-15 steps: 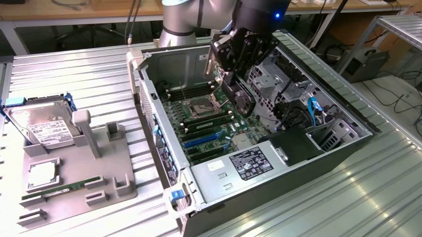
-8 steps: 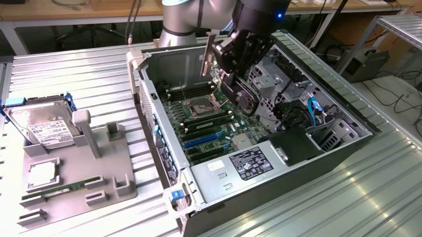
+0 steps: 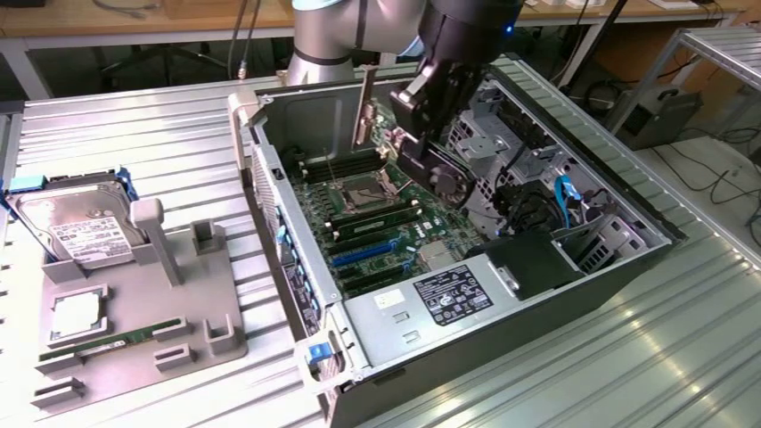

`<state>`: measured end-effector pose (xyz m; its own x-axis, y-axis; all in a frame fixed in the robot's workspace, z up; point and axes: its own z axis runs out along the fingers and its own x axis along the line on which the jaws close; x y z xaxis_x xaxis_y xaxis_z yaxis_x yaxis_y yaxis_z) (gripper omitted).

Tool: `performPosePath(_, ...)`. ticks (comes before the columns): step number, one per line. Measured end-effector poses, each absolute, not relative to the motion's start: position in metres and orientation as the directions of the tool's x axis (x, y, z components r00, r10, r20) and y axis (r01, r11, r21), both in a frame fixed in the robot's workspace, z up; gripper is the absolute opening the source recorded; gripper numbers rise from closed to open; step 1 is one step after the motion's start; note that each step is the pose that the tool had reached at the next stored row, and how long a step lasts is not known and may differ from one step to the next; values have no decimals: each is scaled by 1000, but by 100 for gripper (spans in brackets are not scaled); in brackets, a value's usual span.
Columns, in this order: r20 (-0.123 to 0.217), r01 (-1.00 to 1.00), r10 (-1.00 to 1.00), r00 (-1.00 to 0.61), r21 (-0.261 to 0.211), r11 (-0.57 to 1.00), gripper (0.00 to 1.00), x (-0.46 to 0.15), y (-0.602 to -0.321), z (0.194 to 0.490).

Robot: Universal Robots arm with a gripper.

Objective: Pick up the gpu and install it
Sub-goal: 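Insert the gpu into the slot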

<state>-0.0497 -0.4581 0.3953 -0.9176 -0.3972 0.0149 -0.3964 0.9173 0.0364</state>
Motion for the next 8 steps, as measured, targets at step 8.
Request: performPosePath(8,5,-586,-587,-810,31,809,26,-50,-458,392)
